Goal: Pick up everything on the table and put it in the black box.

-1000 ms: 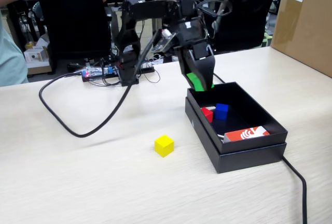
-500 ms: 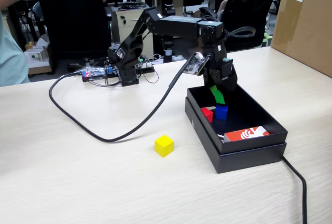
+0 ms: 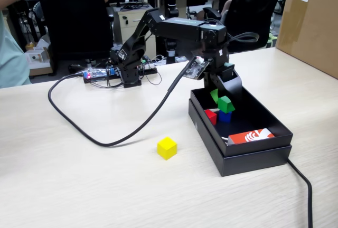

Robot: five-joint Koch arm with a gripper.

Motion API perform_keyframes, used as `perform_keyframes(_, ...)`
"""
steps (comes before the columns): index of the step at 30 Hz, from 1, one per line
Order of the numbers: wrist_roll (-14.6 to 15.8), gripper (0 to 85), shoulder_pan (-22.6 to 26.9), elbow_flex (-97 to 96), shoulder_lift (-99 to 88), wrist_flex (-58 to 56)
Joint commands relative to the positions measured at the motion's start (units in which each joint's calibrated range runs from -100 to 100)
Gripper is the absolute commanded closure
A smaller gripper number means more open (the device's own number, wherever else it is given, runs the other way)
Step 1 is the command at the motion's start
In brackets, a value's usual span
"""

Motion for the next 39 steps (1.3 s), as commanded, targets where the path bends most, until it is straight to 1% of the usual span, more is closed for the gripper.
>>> perform_keyframes(1,0.0,43.6,-2.3,0.8,-16.7,-0.1)
perform_keyframes(3,-0.3,43.6,-4.0,-0.9,-21.4,-0.1)
perform_keyframes(5,-1.3,43.6,-6.0,-2.6,-24.7,-0.1)
perform_keyframes(9,-4.8,42.7,-10.8,-3.1,-25.1,-0.1)
perform_keyframes(11,-6.6,42.7,-13.0,-3.0,-22.9,0.8)
perform_keyframes(12,-8.3,42.7,-14.7,-2.2,-18.1,1.3)
perform_keyframes(16,-10.1,41.4,-16.2,-1.2,-10.4,1.4)
perform_keyframes(22,-10.6,40.2,-16.8,1.7,0.1,1.4)
perform_keyframes(25,-10.6,40.2,-17.0,5.0,6.7,1.4)
perform_keyframes(30,-10.4,40.7,-17.0,7.3,12.2,1.4)
perform_keyframes(31,-10.3,41.6,-17.0,7.5,12.8,1.4)
perform_keyframes(32,-10.1,44.8,-17.0,7.5,13.4,1.4)
perform_keyframes(36,-9.2,61.0,-17.1,7.9,14.5,1.4)
perform_keyframes(39,-8.4,71.2,-17.0,7.6,12.5,1.4)
